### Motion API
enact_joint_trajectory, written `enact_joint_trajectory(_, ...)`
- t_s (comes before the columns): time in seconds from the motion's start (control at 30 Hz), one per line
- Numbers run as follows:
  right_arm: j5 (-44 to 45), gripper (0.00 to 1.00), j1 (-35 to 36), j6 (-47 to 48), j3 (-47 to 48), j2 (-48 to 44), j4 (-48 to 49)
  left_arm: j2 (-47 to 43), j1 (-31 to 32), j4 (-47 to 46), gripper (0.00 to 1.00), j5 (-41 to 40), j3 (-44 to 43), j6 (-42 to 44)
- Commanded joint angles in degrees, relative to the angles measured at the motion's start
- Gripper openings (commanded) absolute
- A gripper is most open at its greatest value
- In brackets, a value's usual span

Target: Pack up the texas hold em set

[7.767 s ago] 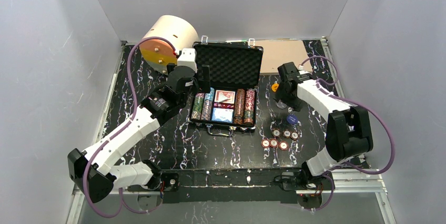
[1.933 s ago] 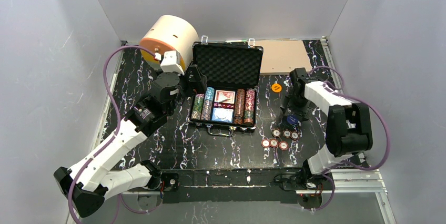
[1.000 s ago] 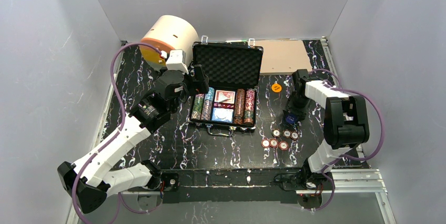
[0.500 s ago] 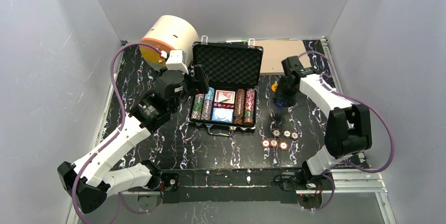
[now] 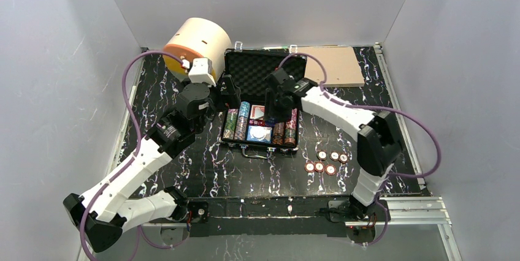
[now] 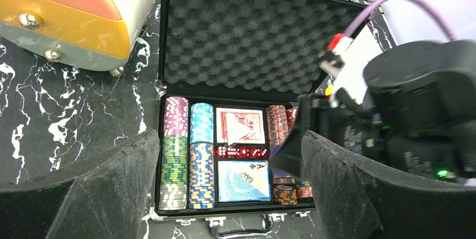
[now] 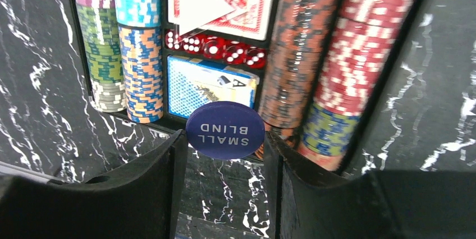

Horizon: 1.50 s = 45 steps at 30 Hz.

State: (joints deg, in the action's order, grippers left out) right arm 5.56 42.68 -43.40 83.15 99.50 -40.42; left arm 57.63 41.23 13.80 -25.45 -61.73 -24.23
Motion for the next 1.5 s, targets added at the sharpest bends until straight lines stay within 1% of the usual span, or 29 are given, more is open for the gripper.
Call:
enact_joint_trajectory(0.0, 0.4, 0.55, 3.5, -0.7, 3.8, 3.7, -1.2, -1.7, 0.1, 0.7, 0.95, -1.6, -0.9, 0.5)
enact_joint_trajectory(0.27, 0.7, 0.57, 6.5, 1.2, 9.7, 11.3, -3.7, -2.6, 0.0, 1.1, 0.95, -1.6, -0.5, 0.5)
enact_joint_trajectory(0.4, 1.5, 0.6, 6.7, 2.4, 12.6, 14.8, -6.7, -2.7, 0.1, 1.3, 0.95, -1.9, -0.4, 0.8)
enact_joint_trajectory(0.47, 1.3, 0.64, 6.7, 3.5, 14.2, 16.0, -7.8, -2.7, 0.0, 1.3, 0.96, -2.2, -0.5, 1.0)
enact_joint_trajectory(0.63, -2.5, 0.73, 6.7, 5.6, 16.7, 16.4, -9.0, -2.6, 0.0, 1.3, 0.96, -2.6, -0.9, 1.8)
enact_joint_trajectory(0.7, -2.7, 0.74, 6.7, 5.8, 17.4, 15.8, -9.5, -2.4, 0.0, 1.3, 0.96, -2.8, -1.1, 2.2)
enact_joint_trajectory(0.87, 0.9, 0.74, 5.3, 4.4, 16.4, 10.7, -8.8, -2.6, 0.0, 1.3, 0.96, -3.5, -1.6, 3.0)
enact_joint_trajectory(1.0, 7.4, 0.72, 1.2, 1.2, 11.4, 3.5, -7.0, -2.8, 0.1, 1.3, 0.96, -3.6, -1.6, 3.1)
enact_joint_trajectory(1.07, 11.9, 0.71, -1.2, -0.5, 7.0, -1.6, -5.6, -2.9, 0.1, 1.3, 0.96, -3.5, -1.5, 3.1)
enact_joint_trajectory(1.17, 15.5, 0.71, -6.3, -3.4, 0.1, -8.1, -4.9, -2.8, 0.0, 1.3, 0.96, -3.4, -1.3, 2.7)
enact_joint_trajectory(1.33, 17.1, 0.72, -15.7, -4.7, -8.5, -15.7, -3.2, -2.9, 0.1, 1.2, 0.96, -3.0, -1.1, 2.3)
enact_joint_trajectory(1.47, 15.8, 0.75, -21.8, -3.5, -11.5, -16.3, -2.2, -2.9, 0.1, 1.2, 0.96, -2.8, -1.1, 2.3)
